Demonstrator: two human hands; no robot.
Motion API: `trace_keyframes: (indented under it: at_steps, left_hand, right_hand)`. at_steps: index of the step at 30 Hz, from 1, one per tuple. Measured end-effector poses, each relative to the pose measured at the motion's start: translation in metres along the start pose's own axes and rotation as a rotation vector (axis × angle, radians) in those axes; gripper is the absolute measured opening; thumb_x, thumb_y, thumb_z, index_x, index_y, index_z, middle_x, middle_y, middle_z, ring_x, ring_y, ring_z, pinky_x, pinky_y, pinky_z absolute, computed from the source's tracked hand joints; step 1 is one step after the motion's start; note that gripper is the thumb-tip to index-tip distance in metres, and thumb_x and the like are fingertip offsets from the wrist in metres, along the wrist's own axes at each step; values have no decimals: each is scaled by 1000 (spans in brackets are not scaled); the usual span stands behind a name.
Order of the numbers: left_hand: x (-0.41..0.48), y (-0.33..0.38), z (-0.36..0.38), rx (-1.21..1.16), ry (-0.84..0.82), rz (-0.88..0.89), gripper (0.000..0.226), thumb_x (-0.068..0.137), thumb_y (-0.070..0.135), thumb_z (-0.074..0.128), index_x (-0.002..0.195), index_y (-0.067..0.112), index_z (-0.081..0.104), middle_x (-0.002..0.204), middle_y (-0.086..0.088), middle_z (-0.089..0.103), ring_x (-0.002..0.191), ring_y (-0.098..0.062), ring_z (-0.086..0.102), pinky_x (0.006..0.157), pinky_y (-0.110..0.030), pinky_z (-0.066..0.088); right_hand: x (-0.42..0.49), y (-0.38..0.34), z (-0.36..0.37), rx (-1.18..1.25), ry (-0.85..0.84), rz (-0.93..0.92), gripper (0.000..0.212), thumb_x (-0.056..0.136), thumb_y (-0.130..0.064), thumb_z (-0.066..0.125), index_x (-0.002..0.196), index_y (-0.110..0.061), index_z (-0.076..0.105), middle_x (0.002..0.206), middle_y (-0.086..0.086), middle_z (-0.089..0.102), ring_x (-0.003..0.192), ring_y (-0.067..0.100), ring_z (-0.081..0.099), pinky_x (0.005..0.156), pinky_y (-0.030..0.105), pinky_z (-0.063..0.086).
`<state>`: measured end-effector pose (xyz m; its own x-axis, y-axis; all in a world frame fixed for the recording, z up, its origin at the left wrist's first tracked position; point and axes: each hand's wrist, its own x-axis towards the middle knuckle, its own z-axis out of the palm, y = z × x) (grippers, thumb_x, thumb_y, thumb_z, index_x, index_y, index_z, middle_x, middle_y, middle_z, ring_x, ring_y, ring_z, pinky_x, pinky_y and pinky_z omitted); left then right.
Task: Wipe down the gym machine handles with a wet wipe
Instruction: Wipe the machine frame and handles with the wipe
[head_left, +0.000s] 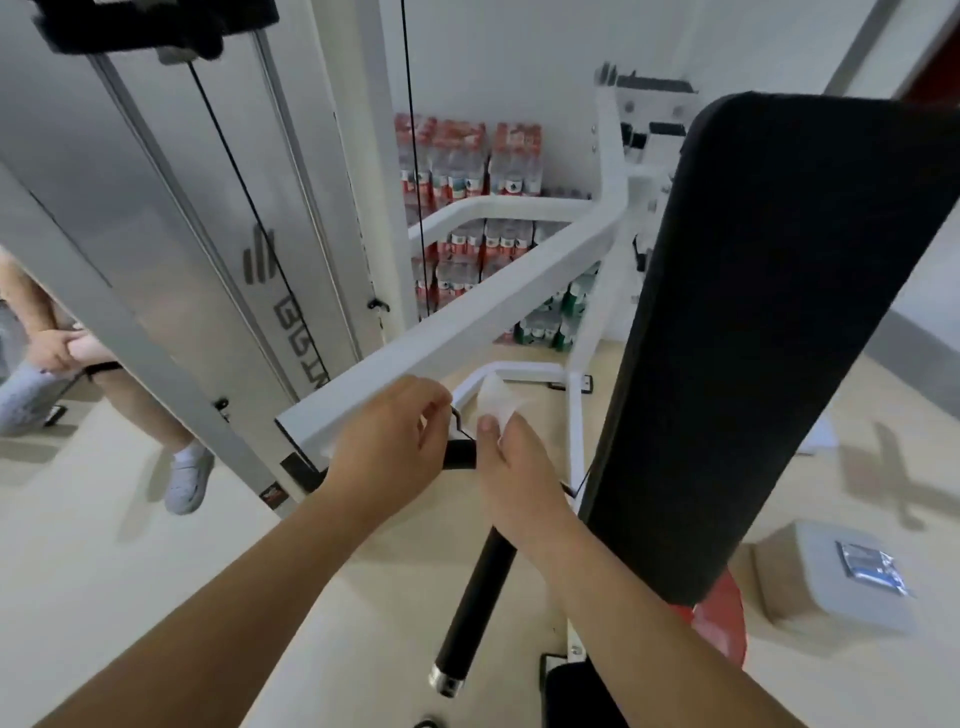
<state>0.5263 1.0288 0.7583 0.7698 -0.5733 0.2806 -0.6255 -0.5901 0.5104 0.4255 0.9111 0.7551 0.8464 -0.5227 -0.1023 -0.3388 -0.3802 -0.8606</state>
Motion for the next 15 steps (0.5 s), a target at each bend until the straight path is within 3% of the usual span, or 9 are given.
trace_keyframes:
  at_steps: [3,5,10,15]
  left_hand:
    - [15,-46,-14,310,22,169,12,93,23,62,99,20,72,91,2,66,82,-24,61,70,-38,52]
    - [30,-73,-18,397,-20,179,15,91,25,63,104,22,72,94,1,65,84,-24,61,72,-36,51]
    - [47,-100,-13,340,-78,237,6,87,29,67,92,26,70,81,4,59,69,-20,57,57,-28,36]
    - [48,-108,-14,163,-21,221,8,88,35,69,88,28,73,78,10,61,70,-15,59,58,-27,40]
  right_hand:
    - [0,11,38,-682,49,-241,41,107,-38,31,115,-17,66,105,2,66,93,27,60,80,44,50]
    - [1,13,45,-876,63,-252,44,103,-40,33,122,-17,65,104,3,66,88,28,60,72,43,49]
    - [10,9,57,-1082,144,-284,47,103,-45,34,109,-11,66,86,9,64,71,31,56,64,45,45]
    - [32,-20,96,-1132,56,-350,50,102,-40,32,76,-16,67,65,4,66,55,28,57,64,40,39]
